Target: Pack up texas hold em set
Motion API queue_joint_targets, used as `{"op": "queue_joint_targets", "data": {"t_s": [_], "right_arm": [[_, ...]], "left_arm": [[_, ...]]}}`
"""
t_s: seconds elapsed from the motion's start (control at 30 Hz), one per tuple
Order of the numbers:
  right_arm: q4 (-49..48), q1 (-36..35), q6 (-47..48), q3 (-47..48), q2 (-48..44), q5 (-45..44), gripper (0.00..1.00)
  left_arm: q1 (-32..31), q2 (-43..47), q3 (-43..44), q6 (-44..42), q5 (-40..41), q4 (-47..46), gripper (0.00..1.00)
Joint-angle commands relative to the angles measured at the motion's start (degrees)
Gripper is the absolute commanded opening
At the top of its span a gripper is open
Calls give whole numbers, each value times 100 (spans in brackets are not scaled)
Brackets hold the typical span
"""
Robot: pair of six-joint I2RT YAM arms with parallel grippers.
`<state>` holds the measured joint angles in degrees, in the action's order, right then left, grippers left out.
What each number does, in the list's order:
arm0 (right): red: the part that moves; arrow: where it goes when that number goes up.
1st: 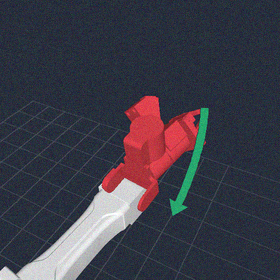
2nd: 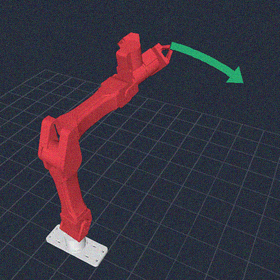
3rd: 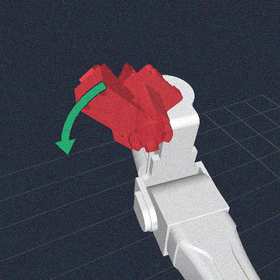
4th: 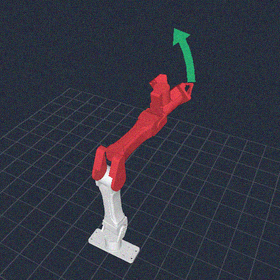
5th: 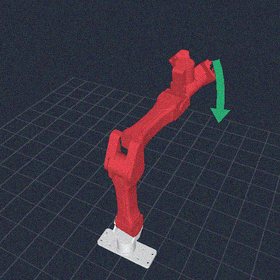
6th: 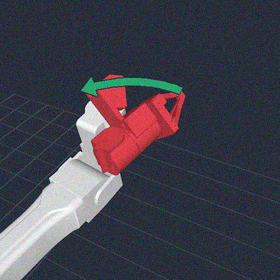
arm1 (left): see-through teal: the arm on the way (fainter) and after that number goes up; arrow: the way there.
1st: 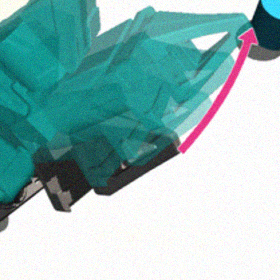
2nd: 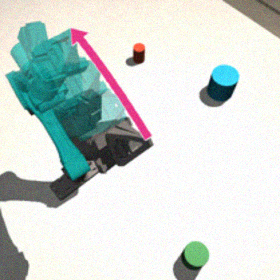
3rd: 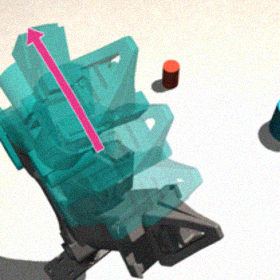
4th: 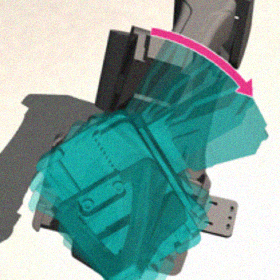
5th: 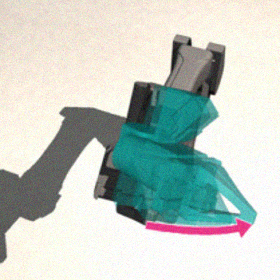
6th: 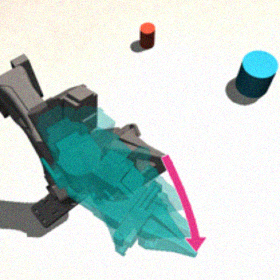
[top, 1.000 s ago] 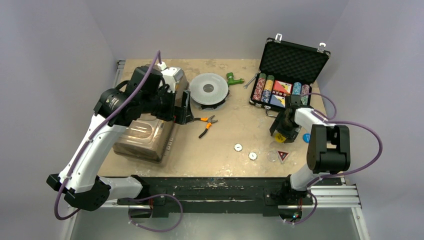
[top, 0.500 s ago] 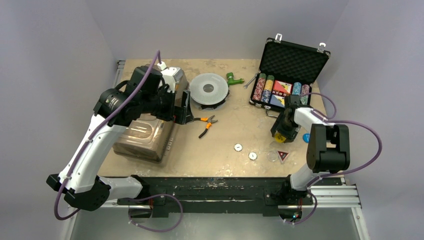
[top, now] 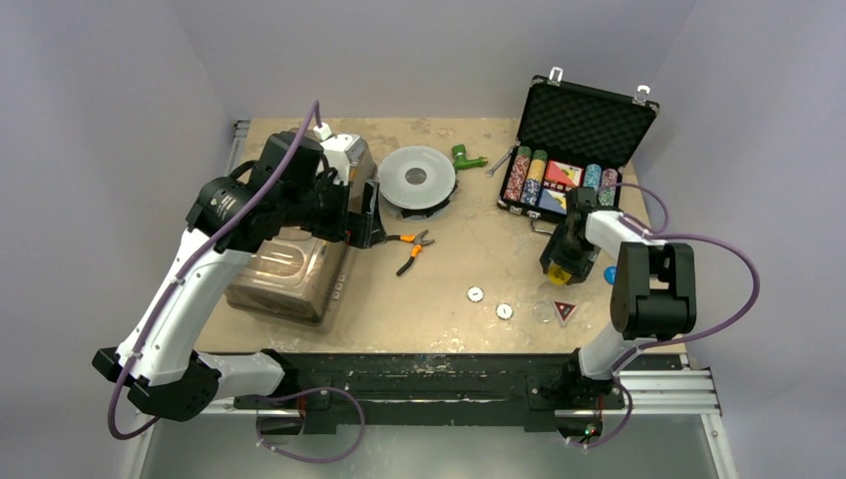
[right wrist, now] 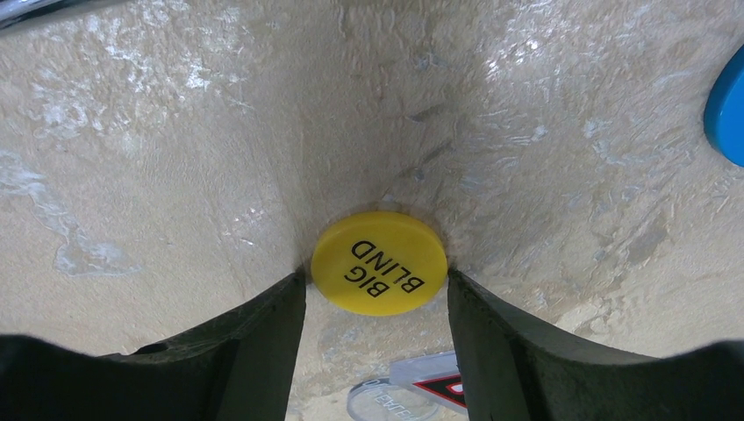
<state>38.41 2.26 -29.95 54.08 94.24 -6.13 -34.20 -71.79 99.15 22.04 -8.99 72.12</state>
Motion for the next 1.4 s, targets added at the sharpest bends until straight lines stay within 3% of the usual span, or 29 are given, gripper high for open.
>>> {"op": "queue_joint_targets", "data": {"t_s": [0.0,0.27,0.5,0.8,1.17,1.37], "right_arm": [[-226,7,118,-32,290,-327,60],[-300,15,160,-71,360,-334,52],[-342,11,278,-44,164,-160,39],[-141,12,283,269,-246,-14,34],[94,11,124,1467,-200,110,33],[106,14,-73,2640,710,144,33]], "left_arm": [[-21,122,205,-23,-25,-95,100],[-18,73,296,-75,-33,-58,100],[-21,40,301,-69,-69,-57,100],[-21,22,266,-42,-90,-84,100],[-21,57,226,-45,-26,-58,100],[-26,75,225,-94,23,-22,100]]}}
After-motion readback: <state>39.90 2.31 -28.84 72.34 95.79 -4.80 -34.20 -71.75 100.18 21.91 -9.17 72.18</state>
